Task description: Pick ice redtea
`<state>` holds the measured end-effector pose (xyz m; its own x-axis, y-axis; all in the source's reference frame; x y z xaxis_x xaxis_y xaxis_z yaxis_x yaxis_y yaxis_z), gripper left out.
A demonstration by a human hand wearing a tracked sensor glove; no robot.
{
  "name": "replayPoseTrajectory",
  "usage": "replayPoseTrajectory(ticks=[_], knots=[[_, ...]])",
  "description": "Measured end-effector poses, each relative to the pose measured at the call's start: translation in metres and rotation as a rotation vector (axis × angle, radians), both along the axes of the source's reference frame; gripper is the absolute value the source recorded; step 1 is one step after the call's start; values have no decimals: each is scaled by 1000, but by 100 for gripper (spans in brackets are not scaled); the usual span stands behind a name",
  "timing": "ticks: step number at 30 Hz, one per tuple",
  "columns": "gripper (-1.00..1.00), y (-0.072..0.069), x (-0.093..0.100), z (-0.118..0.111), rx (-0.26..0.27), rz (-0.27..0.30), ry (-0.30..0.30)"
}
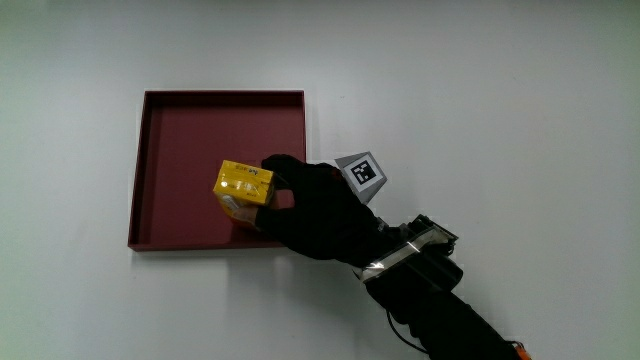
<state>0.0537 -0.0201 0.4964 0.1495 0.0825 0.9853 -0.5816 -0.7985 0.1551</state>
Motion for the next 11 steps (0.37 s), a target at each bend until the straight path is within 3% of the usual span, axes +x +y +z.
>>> replayPoseTrajectory(ticks=[6,8,10,11], knots=[[100,2,11,-23,-10,-1,-38],[100,3,18,-32,-25,-8,-26],[100,6,29,-31,-3,-11,65],[100,8,31,-38,-20,-8,25]])
